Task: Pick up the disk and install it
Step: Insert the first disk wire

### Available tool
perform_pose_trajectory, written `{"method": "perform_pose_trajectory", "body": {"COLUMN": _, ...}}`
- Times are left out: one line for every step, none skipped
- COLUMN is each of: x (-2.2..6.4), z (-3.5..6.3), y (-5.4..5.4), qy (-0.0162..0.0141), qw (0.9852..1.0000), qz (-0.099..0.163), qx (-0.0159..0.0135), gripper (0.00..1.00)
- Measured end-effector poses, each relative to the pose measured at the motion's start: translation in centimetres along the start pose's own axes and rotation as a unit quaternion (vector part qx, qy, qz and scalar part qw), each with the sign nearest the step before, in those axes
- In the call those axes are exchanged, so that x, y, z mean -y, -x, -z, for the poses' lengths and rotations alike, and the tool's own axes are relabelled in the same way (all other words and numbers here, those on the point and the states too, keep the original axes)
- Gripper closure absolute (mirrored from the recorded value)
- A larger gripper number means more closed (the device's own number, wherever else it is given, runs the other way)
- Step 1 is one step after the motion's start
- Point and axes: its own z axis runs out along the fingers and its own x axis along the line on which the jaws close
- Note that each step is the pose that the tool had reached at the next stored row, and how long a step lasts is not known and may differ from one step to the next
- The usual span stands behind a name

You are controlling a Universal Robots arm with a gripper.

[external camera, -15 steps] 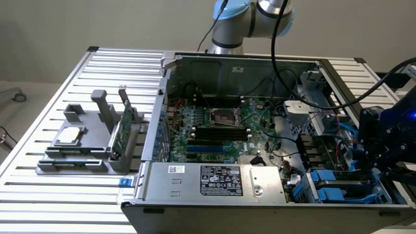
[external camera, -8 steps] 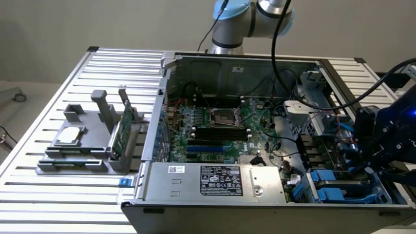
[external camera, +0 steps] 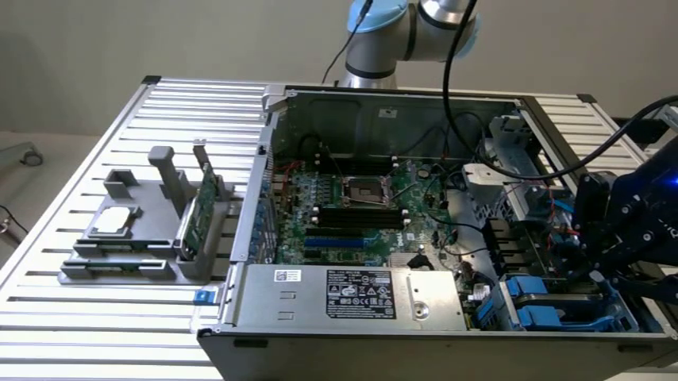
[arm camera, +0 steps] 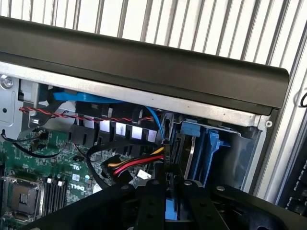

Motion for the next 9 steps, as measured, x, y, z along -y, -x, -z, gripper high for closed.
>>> {"method": "perform_pose_trajectory", "body": {"x": 0.00, "z": 0.01, "y": 0.00, "qy": 0.0000, "qw": 1.0000, "qz": 0.000, "qx": 0.0001, "gripper": 0.83}}
{"method": "perform_pose_trajectory", "body": {"x": 0.00, "z": 0.00, "y": 0.00, "qy": 0.0000, "qw": 1.0000, "qz": 0.000, "qx": 0.0000, "gripper": 0.83}}
{"method": "perform_pose_trajectory", "body": {"x": 0.01, "z": 0.00, "y": 0.00, "qy": 0.0000, "qw": 1.0000, "qz": 0.000, "qx": 0.0000, "gripper": 0.83}}
{"method": "perform_pose_trajectory", "body": {"x": 0.05, "z": -0.01, "y": -0.01, "qy": 0.0001, "qw": 1.0000, "qz": -0.001, "qx": -0.0001, "gripper": 0.83}}
{"method": "perform_pose_trajectory", "body": {"x": 0.08, "z": -0.01, "y": -0.02, "qy": 0.0002, "qw": 1.0000, "qz": -0.002, "qx": 0.0000, "gripper": 0.83}}
{"method": "perform_pose_trajectory", "body": {"x": 0.12, "z": -0.01, "y": -0.03, "qy": 0.0003, "qw": 1.0000, "qz": -0.004, "qx": 0.0002, "gripper": 0.83}}
{"method": "perform_pose_trajectory", "body": {"x": 0.14, "z": -0.01, "y": -0.04, "qy": 0.0003, "qw": 1.0000, "qz": -0.005, "qx": 0.0007, "gripper": 0.83}}
{"method": "perform_pose_trajectory", "body": {"x": 0.16, "z": -0.01, "y": -0.04, "qy": 0.0003, "qw": 1.0000, "qz": -0.006, "qx": 0.0014, "gripper": 0.83}}
{"method": "perform_pose_trajectory", "body": {"x": 0.16, "z": -0.01, "y": -0.05, "qy": 0.0002, "qw": 1.0000, "qz": -0.008, "qx": 0.0028, "gripper": 0.83}}
